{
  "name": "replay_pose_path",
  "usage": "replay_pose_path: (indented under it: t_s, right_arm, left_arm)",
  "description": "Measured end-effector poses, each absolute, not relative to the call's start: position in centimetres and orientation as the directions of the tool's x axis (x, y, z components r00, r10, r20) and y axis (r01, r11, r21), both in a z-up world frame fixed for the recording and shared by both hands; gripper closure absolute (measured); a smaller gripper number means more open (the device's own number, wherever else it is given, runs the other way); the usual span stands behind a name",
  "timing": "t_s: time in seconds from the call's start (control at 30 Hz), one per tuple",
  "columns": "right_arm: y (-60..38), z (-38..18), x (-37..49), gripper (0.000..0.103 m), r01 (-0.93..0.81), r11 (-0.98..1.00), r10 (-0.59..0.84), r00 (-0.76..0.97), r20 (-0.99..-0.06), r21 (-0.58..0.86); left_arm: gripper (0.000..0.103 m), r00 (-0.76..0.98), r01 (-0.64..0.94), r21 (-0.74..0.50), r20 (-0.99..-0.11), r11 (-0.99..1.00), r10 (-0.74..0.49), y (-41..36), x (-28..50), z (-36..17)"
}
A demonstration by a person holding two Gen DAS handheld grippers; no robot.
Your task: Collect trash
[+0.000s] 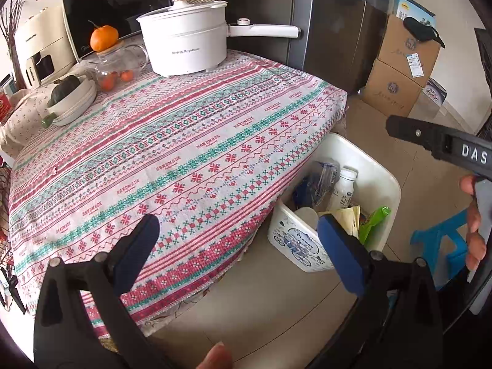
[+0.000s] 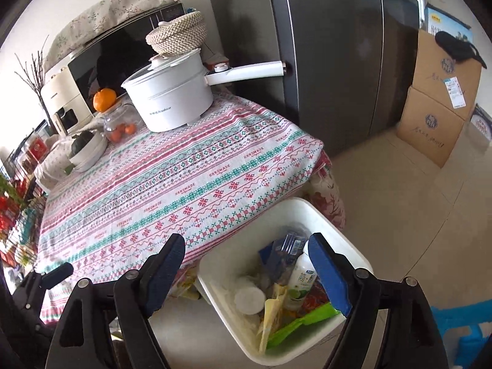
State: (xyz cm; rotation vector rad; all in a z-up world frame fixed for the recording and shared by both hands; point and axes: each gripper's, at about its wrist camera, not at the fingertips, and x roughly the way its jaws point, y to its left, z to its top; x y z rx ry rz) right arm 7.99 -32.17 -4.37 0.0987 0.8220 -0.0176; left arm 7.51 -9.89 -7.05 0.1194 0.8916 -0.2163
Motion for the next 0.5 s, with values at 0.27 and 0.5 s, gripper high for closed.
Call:
replay_pose_path:
  t_s: [0.27, 0.5]
  right_arm:
    - [-29.2, -1.5, 1.3, 0.004, 0.113, 0.988, -0.153, 0.747, -0.647, -0.103]
    - [-27.8, 1.0, -3.3, 0.000, 0.131, 0.981, -0.189, 0.812, -0.552, -0.144]
  left_arm:
    - [0.001, 0.675, 0.144, 0.037, -0.734, 0.989, -0.070, -8.1, 3.8, -3.6]
    - [0.001, 0.761, 0.099, 0.033, -0.646, 0.994, -0.054, -6.7, 0.4, -0.1]
